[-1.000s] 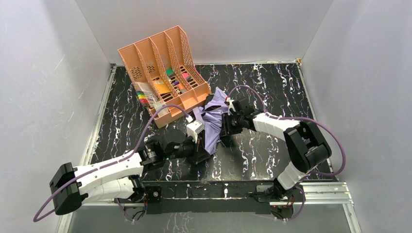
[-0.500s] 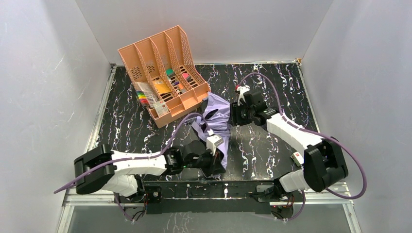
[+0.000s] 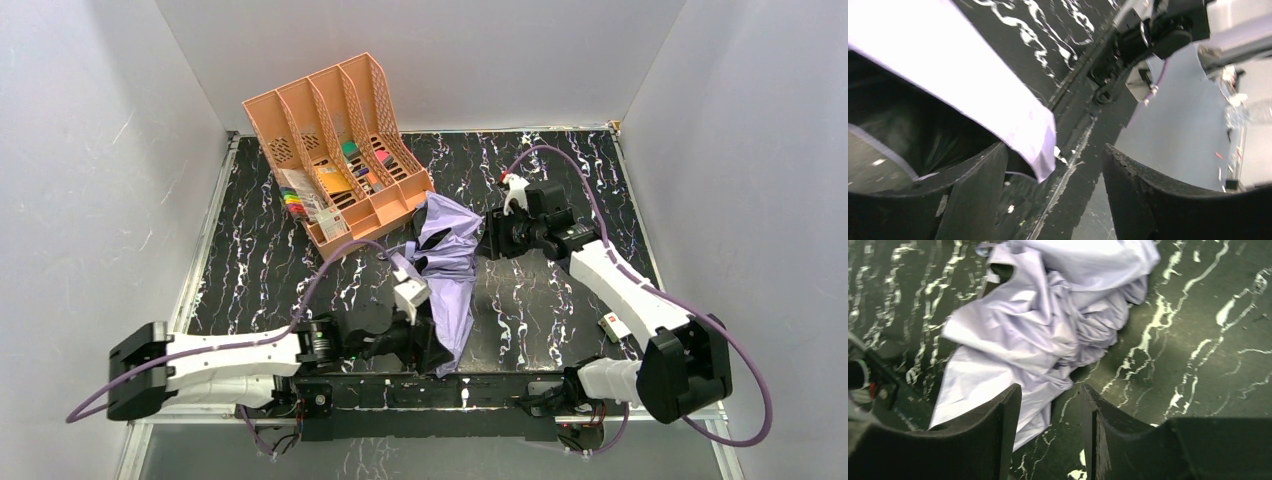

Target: Put away the umbrella

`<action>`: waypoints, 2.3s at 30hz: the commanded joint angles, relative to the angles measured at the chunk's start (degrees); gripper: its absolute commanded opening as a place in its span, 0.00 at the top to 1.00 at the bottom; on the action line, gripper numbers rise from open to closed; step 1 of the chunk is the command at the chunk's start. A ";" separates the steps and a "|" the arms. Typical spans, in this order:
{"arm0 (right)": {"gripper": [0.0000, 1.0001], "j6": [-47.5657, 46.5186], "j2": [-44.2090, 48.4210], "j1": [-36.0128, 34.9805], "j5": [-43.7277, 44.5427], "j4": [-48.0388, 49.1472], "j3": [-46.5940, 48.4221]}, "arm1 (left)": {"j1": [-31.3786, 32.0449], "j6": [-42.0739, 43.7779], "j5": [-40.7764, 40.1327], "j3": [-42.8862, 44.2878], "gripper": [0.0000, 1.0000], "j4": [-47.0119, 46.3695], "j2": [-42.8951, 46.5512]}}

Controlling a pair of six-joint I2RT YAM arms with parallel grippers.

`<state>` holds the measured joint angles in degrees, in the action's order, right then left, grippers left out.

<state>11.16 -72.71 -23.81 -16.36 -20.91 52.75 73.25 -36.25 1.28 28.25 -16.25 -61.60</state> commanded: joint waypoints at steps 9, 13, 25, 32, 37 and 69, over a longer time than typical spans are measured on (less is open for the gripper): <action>0.66 9.26 6.35 -12.76 -5.36 2.30 -2.59 | -1.92 -3.92 -24.02 1.75 0.27 19.46 11.92; 0.73 16.72 9.03 -16.99 -1.89 7.25 -9.96 | -9.53 -3.60 -23.31 5.04 0.23 19.76 9.68; 0.77 25.12 6.47 -28.49 3.24 17.51 -21.52 | -29.74 3.20 -6.15 18.93 0.20 15.92 -5.91; 0.83 29.22 3.24 -28.86 11.30 15.11 -26.34 | -32.73 4.69 -1.37 25.78 0.19 17.43 -14.38; 0.83 30.33 -1.85 -28.91 12.40 15.85 -27.33 | -33.79 6.19 2.12 27.29 0.18 17.84 -17.92; 0.79 29.02 -0.55 -28.90 14.60 15.75 -26.96 | -34.43 2.41 16.61 29.32 0.91 9.70 -26.31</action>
<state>43.27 -73.71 -52.64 -7.62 -0.95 26.50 39.09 -34.96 17.52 53.67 -6.61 -89.71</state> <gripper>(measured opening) 0.174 0.169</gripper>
